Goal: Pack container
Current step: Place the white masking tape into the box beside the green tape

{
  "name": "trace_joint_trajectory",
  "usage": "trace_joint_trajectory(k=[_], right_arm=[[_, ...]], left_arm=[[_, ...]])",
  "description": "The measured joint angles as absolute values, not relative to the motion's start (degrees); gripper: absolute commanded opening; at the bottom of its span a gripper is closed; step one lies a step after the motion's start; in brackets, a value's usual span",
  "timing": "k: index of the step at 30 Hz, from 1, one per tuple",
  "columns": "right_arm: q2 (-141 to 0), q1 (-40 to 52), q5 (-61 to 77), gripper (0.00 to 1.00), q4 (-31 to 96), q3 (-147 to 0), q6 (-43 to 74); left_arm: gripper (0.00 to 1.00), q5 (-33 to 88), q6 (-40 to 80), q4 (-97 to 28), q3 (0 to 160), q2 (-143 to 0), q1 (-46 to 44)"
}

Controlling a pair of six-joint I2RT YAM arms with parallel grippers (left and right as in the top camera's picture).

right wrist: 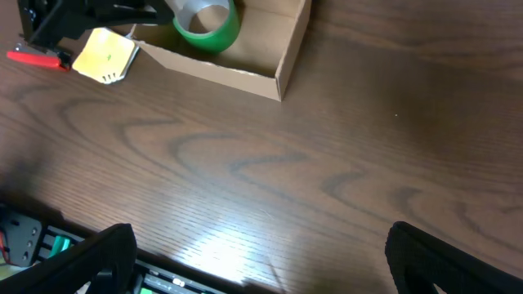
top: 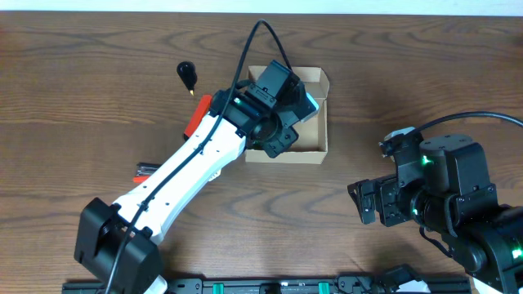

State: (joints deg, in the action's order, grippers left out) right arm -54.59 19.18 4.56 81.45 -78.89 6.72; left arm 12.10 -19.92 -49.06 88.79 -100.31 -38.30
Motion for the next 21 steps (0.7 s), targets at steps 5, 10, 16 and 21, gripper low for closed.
trace_joint_trajectory(k=[5, 10, 16, 21], right_arm=[[-54.6, 19.2, 4.6, 0.99, 81.4, -78.9, 6.7], [-54.6, 19.2, 4.6, 0.99, 81.4, -78.9, 6.7], [-54.6, 19.2, 4.6, 0.99, 81.4, -78.9, 6.7], [-54.6, 19.2, 4.6, 0.99, 81.4, -78.9, 6.7]], left_arm=[[0.06, 13.2, -19.9, -48.1, 88.8, -103.4, -38.1], [0.06, 12.9, -19.3, -45.9, 88.8, -108.6, -38.1], [0.06, 9.6, -18.8, -44.2, 88.8, -110.6, -38.1], [0.06, 8.4, -18.2, -42.5, 88.8, -112.1, -38.1]])
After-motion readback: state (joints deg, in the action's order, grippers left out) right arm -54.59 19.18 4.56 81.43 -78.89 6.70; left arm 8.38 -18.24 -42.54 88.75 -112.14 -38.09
